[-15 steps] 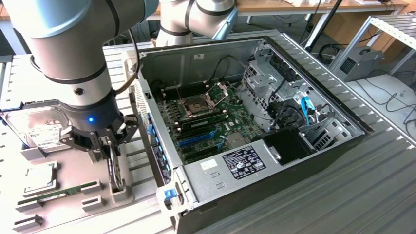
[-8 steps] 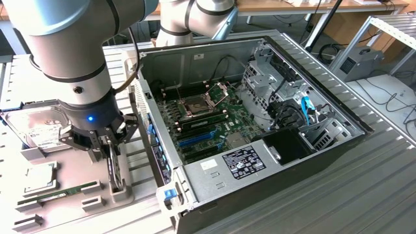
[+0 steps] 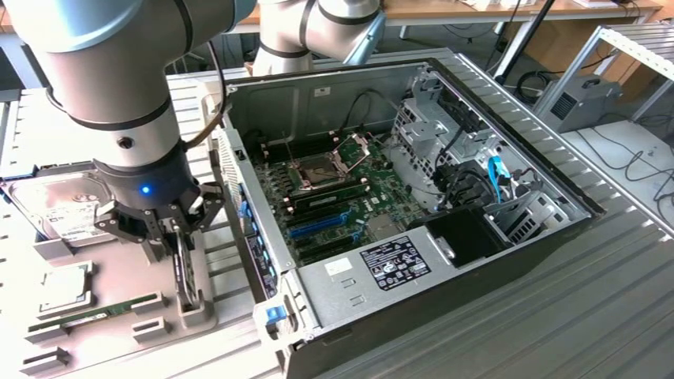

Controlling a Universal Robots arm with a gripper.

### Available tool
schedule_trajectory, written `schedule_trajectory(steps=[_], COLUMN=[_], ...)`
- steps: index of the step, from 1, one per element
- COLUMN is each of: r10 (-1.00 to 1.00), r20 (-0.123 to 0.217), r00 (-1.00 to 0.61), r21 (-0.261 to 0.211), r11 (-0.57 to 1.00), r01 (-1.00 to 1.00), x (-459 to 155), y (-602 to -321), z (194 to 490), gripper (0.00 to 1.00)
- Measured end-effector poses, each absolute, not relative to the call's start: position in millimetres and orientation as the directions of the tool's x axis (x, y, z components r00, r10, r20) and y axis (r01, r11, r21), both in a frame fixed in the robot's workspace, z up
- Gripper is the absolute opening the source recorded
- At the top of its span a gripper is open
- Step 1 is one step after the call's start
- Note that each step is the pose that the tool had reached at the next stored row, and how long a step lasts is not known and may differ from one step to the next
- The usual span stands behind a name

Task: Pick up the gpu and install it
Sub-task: 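Pick up the gpu and move the gpu toward the slot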

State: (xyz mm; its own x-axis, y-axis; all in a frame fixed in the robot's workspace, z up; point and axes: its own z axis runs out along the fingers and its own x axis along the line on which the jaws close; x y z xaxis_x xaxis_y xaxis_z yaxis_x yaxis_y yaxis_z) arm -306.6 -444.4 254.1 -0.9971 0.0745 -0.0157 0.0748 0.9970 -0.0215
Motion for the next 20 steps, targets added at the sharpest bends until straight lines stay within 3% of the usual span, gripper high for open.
schedule_trajectory(steps=[20], r10=[0.074], r20=[-0.016], r00=[-0.997], r21=[-0.021], r11=[0.997], r01=[0.075], x=[-306.6], y=[-444.4], z=[258.5], gripper=[0.29])
